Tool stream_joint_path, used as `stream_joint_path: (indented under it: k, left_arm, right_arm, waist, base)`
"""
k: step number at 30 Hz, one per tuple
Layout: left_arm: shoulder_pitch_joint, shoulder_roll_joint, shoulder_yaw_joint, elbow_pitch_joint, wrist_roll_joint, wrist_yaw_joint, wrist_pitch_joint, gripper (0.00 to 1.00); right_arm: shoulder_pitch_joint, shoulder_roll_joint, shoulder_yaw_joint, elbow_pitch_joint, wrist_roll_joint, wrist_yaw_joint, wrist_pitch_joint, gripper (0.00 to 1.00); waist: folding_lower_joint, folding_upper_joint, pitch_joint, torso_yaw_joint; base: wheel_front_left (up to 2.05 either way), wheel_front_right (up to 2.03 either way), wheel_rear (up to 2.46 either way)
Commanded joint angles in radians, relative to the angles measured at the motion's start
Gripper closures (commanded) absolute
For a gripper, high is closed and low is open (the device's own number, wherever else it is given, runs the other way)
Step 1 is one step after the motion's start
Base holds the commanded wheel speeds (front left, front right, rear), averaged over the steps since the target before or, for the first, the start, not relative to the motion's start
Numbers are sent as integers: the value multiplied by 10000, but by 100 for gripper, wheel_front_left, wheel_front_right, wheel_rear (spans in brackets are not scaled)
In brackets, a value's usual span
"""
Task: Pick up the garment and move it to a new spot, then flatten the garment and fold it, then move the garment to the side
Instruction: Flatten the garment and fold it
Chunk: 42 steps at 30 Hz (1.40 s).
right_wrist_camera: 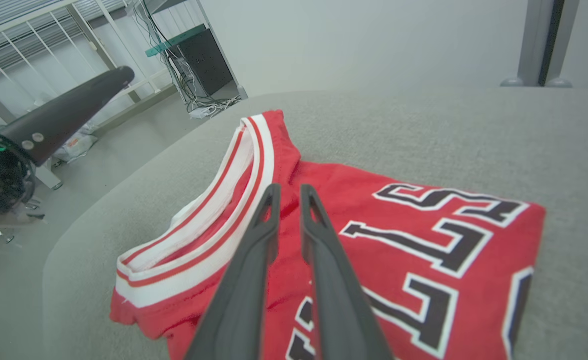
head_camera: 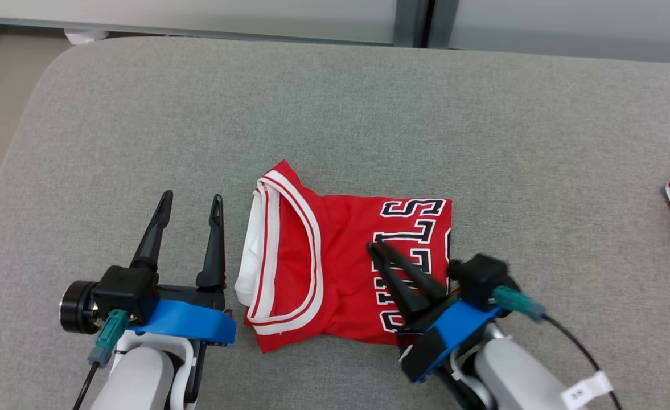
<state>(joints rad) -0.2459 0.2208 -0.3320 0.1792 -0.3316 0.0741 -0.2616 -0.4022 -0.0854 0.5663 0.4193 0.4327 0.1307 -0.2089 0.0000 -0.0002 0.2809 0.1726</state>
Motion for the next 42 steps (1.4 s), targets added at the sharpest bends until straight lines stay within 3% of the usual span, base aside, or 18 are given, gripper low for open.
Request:
stream_joint_path:
  k: [1, 8, 17, 29, 42]
  left_arm:
    - [121, 55, 53, -5, 76, 36, -41, 0]
    - [499, 281, 178, 28, 68, 131, -38, 0]
    - [1105, 613, 184, -26, 12, 233, 133, 0]
    - [2087, 889, 68, -139, -136, 312, 392, 0]
    - [2187, 952, 92, -270, -228, 503, 405, 0]
  right_arm:
    - [177, -107, -148, -139, -66, 1, -80, 0]
    - [1281, -419, -2768, -2074, -820, 1, -120, 0]
    - [3153, -446, -5778, -3893, -1752, 1, 818, 0]
    - [5151, 96, -6427, -5505, -2224, 1, 1947, 0]
    - [5491, 306, -6529, -6167, -2369, 1, 2335, 0]
  waist:
    - [0, 2, -85, -71]
    - [0, 2, -579, -475]
    - [0, 2, -1338, -995]
    - [0, 2, -2422, -1216]
    - [0, 2, -2405, -1252]
  base:
    - [0, 0, 0]
    - [0, 0, 0]
    - [0, 0, 0]
    - [0, 0, 0]
    - [0, 0, 0]
